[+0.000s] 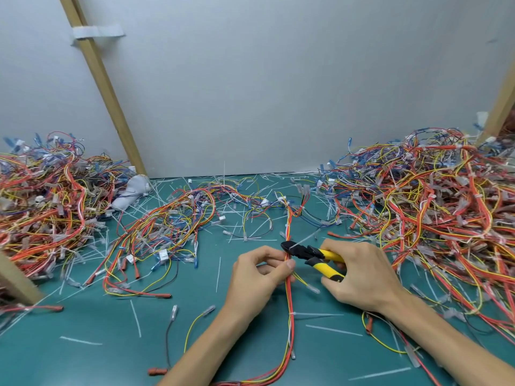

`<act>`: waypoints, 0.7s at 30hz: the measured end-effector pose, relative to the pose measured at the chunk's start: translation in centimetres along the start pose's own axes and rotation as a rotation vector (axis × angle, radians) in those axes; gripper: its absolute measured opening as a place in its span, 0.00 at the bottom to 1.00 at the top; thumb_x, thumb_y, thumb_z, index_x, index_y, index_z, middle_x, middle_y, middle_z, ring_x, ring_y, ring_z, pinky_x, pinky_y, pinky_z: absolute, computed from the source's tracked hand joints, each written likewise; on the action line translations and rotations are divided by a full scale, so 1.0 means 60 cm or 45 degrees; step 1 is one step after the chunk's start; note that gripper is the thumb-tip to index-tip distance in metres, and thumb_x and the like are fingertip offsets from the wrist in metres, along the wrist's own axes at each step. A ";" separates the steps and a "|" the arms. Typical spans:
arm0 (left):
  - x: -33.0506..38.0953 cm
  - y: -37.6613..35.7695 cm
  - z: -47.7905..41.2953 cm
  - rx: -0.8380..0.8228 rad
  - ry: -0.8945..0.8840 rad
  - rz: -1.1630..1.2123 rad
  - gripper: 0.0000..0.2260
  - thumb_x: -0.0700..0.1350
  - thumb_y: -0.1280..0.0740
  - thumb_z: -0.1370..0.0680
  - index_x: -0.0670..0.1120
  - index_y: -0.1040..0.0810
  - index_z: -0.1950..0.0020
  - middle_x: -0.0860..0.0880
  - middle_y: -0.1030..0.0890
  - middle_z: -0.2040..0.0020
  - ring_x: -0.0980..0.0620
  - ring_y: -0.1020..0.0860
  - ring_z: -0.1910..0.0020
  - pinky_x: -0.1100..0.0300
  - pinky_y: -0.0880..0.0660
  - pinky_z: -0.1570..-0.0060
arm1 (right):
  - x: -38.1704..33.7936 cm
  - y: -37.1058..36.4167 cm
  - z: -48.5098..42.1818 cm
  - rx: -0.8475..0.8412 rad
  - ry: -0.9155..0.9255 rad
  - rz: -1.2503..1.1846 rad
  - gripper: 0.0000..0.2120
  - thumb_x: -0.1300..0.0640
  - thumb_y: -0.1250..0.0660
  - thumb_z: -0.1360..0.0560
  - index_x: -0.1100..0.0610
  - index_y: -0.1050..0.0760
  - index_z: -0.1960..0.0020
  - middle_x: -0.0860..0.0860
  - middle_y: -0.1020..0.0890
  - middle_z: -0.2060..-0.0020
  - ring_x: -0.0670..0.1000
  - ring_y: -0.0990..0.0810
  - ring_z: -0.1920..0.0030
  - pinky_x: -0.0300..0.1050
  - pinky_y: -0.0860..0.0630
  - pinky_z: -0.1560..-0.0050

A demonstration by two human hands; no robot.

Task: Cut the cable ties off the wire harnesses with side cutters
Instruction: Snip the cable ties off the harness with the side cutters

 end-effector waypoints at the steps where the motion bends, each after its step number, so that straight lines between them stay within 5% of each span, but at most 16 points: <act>1: 0.000 0.000 0.000 -0.001 -0.001 -0.005 0.04 0.38 0.27 0.26 0.38 0.20 0.56 0.46 0.18 0.67 0.50 0.17 0.66 0.70 0.27 0.66 | 0.000 0.000 0.000 -0.004 -0.003 -0.011 0.11 0.41 0.38 0.39 0.46 0.32 0.63 0.44 0.28 0.75 0.48 0.29 0.72 0.44 0.29 0.71; 14: 0.001 0.001 0.000 -0.010 -0.003 -0.009 0.05 0.38 0.27 0.26 0.37 0.20 0.55 0.46 0.18 0.68 0.51 0.17 0.66 0.70 0.28 0.66 | 0.001 -0.001 0.001 -0.030 0.011 -0.006 0.11 0.43 0.36 0.40 0.46 0.30 0.62 0.42 0.29 0.75 0.45 0.30 0.72 0.40 0.34 0.71; 21: 0.001 0.001 -0.001 -0.015 -0.005 -0.019 0.05 0.38 0.27 0.26 0.37 0.21 0.56 0.45 0.18 0.67 0.51 0.17 0.66 0.70 0.28 0.66 | -0.006 0.004 0.002 0.022 0.070 0.054 0.19 0.45 0.31 0.41 0.45 0.26 0.51 0.40 0.28 0.65 0.45 0.29 0.65 0.40 0.33 0.67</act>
Point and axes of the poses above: each hand's wrist, its own z-axis away from the middle knuckle, its own y-axis out of the back of the hand, x = y × z, the point moved 6 cm from there along -z, towards the middle knuckle
